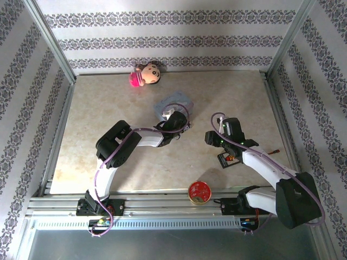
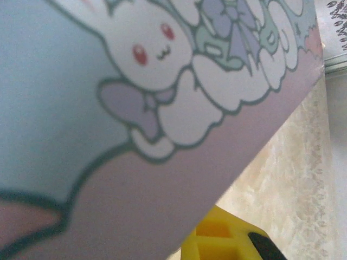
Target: Unlock a padlock with a key
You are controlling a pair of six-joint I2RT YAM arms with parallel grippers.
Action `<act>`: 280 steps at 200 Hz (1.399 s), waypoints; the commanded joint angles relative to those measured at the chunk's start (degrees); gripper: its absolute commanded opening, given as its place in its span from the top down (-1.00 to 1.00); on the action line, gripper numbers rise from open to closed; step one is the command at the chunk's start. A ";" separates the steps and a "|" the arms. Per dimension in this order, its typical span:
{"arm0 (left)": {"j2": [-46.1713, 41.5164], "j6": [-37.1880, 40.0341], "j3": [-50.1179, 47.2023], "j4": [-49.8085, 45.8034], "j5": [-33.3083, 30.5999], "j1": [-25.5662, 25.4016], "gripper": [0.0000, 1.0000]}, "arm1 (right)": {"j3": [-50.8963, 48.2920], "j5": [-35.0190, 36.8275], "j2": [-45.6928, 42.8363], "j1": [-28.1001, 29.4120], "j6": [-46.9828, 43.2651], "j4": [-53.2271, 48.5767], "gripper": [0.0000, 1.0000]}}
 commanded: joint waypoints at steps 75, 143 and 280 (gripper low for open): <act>-9.61 -5.58 -4.93 -8.16 13.84 4.55 1.00 | 3.42 2.32 9.89 8.74 -6.93 7.87 0.10; -11.59 -8.85 -2.97 -18.05 22.61 6.56 1.00 | 8.05 4.55 18.13 14.07 -16.48 14.33 0.20; -12.75 -9.01 -2.15 -22.24 29.50 8.52 1.00 | 15.47 7.30 28.42 17.53 -24.04 13.58 0.30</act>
